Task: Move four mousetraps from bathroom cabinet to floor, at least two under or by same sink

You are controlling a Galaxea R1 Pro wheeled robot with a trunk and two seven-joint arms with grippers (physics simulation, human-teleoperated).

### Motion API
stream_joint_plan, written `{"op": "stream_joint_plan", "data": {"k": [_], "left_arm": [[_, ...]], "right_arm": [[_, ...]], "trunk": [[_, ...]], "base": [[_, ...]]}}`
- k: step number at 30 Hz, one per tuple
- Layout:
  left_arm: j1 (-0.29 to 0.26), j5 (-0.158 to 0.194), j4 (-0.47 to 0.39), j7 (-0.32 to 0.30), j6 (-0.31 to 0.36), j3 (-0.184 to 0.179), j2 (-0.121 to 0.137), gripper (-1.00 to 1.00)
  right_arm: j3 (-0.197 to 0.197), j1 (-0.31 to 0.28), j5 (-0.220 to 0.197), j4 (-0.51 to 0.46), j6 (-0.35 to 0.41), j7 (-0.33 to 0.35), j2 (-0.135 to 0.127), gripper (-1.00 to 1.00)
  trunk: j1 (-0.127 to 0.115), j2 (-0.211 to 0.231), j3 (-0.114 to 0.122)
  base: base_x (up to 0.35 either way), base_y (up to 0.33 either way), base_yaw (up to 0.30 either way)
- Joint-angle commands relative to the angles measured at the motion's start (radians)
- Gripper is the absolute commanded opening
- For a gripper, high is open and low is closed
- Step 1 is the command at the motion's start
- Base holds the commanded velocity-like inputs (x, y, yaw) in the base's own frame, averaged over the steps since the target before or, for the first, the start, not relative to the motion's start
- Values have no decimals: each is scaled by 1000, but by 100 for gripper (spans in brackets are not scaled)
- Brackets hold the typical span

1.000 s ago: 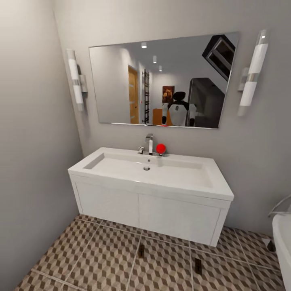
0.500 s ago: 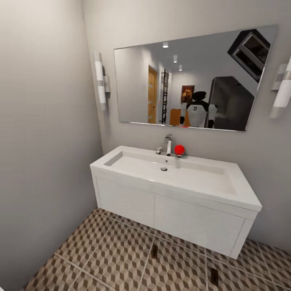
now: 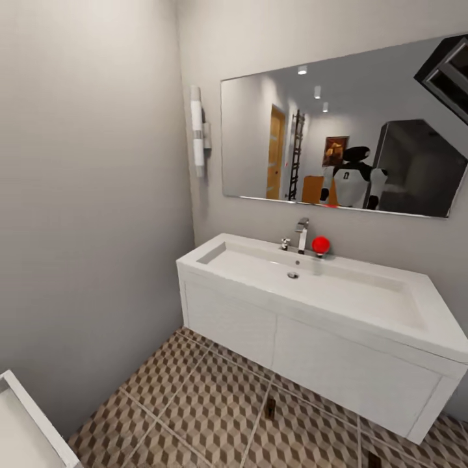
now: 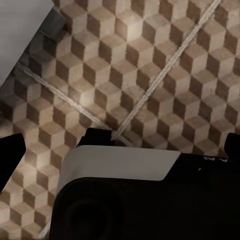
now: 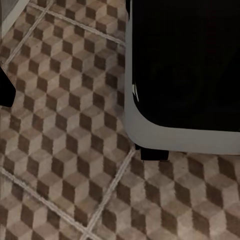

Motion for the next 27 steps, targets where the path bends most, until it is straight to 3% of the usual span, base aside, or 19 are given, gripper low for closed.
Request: {"op": "stream_joint_plan", "data": {"k": [1, 27], "left_arm": [[-1, 8, 1, 3, -3, -9, -1, 100], [-1, 15, 1, 3, -5, -7, -8, 100]], "right_arm": [[-5, -1, 10, 3, -5, -4, 0, 100], [-4, -1, 14, 3, -3, -6, 0, 100]], "trunk": [[0, -1, -1], [0, -1, -1]], "base": [[0, 0, 290], [0, 0, 291]]}}
